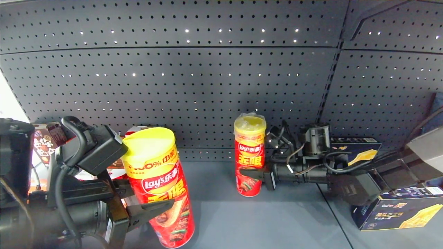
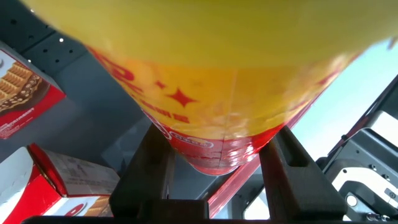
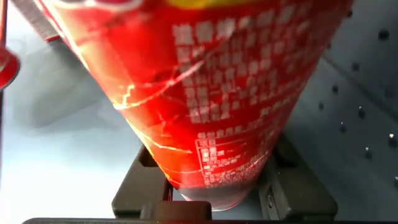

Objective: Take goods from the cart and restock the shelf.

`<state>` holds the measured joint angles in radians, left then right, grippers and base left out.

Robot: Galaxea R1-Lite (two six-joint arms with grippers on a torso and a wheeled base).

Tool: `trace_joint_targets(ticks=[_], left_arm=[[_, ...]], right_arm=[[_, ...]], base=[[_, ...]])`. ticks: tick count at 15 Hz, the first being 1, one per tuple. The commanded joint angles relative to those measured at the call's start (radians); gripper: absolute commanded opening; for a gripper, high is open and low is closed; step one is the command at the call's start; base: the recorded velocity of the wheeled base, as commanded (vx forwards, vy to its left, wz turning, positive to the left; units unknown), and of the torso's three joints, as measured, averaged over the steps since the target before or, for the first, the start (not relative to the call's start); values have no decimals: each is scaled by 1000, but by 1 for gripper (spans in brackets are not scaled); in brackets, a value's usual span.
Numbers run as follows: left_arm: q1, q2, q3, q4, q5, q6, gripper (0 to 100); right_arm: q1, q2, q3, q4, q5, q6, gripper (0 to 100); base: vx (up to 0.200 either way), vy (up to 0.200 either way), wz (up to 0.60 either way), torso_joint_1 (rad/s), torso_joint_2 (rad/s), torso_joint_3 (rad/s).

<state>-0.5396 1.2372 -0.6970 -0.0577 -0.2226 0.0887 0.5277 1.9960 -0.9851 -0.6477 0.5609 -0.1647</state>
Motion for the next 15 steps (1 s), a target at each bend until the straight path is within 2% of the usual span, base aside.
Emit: trace_joint_targets(ticks=[1,3,4,6,10,15], left_arm=[[0,-1,-2,-1,0,0,0],[0,-1,1,-1,0,0,0],[0,-1,1,-1,0,0,0],[-2,-1,-2,-1,2,0,0],[-2,-2,11,1,5,0,0],[0,-1,17,1,5,0,0]], right_arm=[[11,-103,88,-7,-4,1,0],[43,-200,178,-7,-7,20,0],[43,-200,178,-7,-7,20,0],[103,-293,243,-13,-56,79,0],[144,-358,310,-18,-64,99,0],[167,-365,450,-147,-64,100,0]], base=[[0,0,0,0,0,0],[0,0,0,0,0,0],[0,0,0,0,0,0],[0,0,0,0,0,0],[0,0,0,0,0,0],[0,0,0,0,0,0]])
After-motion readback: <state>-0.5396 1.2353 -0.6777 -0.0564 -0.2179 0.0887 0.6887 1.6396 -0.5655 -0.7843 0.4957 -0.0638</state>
